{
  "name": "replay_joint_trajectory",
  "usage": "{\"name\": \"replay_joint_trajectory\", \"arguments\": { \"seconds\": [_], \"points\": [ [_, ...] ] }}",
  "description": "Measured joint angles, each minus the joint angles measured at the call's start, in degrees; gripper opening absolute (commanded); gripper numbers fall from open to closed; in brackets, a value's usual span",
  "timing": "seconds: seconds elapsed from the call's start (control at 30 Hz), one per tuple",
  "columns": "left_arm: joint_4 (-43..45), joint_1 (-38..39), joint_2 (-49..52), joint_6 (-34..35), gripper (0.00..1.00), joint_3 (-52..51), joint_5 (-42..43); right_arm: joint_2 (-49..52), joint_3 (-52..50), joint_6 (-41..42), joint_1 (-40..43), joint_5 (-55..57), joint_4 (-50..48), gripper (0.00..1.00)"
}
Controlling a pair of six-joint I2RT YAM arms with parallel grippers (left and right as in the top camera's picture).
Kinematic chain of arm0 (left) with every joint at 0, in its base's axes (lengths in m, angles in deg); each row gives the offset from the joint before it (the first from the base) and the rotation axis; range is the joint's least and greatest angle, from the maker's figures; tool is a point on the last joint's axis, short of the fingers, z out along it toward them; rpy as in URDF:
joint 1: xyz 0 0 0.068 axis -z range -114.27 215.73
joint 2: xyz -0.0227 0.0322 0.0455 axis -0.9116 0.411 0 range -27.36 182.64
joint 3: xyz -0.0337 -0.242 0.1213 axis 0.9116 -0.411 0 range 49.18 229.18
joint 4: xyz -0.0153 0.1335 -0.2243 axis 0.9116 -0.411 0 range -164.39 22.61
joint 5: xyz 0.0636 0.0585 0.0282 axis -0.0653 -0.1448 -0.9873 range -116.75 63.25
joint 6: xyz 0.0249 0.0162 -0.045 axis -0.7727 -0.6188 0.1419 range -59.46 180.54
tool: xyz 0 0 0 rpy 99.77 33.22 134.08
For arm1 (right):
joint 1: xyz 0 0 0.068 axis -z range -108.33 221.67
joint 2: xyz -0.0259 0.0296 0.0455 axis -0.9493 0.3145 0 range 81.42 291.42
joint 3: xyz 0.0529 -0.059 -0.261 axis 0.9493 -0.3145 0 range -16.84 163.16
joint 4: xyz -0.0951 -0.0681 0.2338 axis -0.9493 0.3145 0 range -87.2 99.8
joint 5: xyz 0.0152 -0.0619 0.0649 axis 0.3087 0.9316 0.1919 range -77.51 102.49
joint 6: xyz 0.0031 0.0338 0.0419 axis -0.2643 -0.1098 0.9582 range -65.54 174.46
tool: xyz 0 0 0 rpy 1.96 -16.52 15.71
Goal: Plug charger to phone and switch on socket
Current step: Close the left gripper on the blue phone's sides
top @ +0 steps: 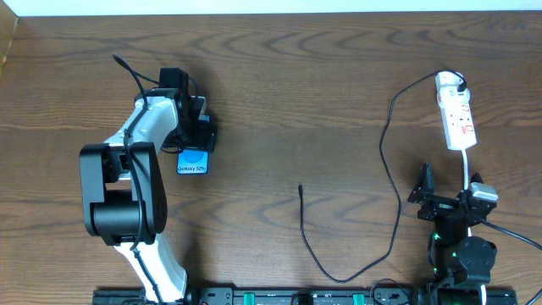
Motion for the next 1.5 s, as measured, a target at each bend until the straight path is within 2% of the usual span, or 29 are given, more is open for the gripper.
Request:
{"name": "replay_joint_trajectory", "arguments": {
  "seconds": [0.2,0.63,0.7,1.03,1.33,1.5],
  "points": [
    [0.00,-0.02,0.00,-0.04,0.84,0.00,0.00,0.00,0.00,0.00,0.00,0.00,0.00,0.99],
    [0.00,-0.02,0.00,-0.17,0.79,0.00,-0.11,0.00,0.00,0.00,0.00,0.00,0.00,0.99],
    [0.00,-0.02,0.00,-0.17,0.76,0.00,-0.13,0.00,0.00,0.00,0.00,0.00,0.00,0.99],
    [0.00,-0.02,0.00,-0.15,0.74,0.00,-0.15,0.00,0.00,-0.02,0.00,0.00,0.00,0.99],
    [0.00,-0.02,0.00,-0.17,0.61,0.00,-0.13,0.00,0.00,-0.02,0.00,0.00,0.00,0.99],
    [0.00,-0.02,0.00,-0.15,0.41,0.00,-0.13,0.00,0.00,0.00,0.00,-0.02,0.00,0.99]
  ]
}}
